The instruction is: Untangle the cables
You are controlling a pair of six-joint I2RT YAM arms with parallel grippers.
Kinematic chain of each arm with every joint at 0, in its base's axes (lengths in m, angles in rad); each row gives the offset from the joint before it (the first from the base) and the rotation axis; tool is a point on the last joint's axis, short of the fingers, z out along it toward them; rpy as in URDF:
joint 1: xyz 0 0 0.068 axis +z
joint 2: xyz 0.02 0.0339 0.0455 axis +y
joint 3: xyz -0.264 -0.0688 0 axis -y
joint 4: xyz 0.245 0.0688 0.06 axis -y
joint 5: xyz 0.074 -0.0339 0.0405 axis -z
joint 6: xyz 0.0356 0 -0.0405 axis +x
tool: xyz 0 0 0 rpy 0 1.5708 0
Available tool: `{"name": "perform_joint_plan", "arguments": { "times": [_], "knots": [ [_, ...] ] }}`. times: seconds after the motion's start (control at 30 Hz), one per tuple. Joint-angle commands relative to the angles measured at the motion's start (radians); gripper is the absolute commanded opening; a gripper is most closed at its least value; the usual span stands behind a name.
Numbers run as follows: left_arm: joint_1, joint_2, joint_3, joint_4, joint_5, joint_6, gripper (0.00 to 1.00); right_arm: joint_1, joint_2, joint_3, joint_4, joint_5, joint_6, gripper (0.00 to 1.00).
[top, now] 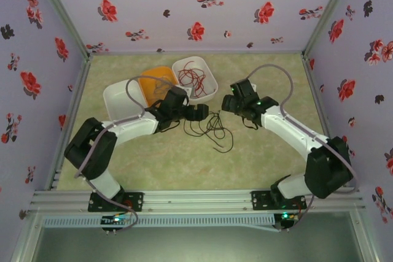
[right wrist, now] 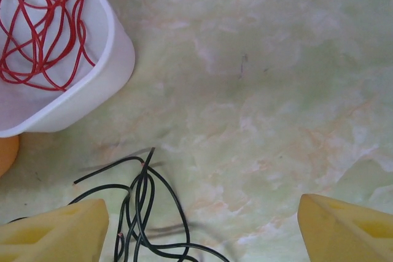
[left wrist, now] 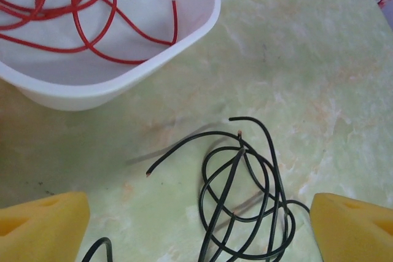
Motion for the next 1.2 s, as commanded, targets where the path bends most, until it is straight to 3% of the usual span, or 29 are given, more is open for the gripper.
{"name": "perform_joint_plan", "arguments": {
  "times": [0.0, 0.37, 0.67, 0.9, 1.17],
  "knots": [
    [-0.002, 0.035, 0.046, 0.012, 0.029, -0.031, 0.89, -0.008, 0.033, -0.001, 0.018, -0.061, 0.06, 0.81],
    [-0.001, 0.133, 0.105, -0.025, 0.06, -0.066, 0.58, -0.009, 0.115, -0.021, 0.078, -0.163, 0.113, 0.73],
    [-0.004, 0.132, 0.088, -0.044, 0.103, -0.045, 0.62, -0.008, 0.18, -0.057, 0.149, -0.239, 0.146, 0.64],
    [-0.021, 0.155, 0.094, -0.08, 0.104, -0.027, 0.63, -0.007, 0.207, -0.099, 0.212, -0.271, 0.17, 0.64],
    [-0.033, 0.187, 0.117, -0.101, 0.104, -0.028, 0.35, 0.0, 0.269, -0.102, 0.256, -0.322, 0.177, 0.63]
  ]
}}
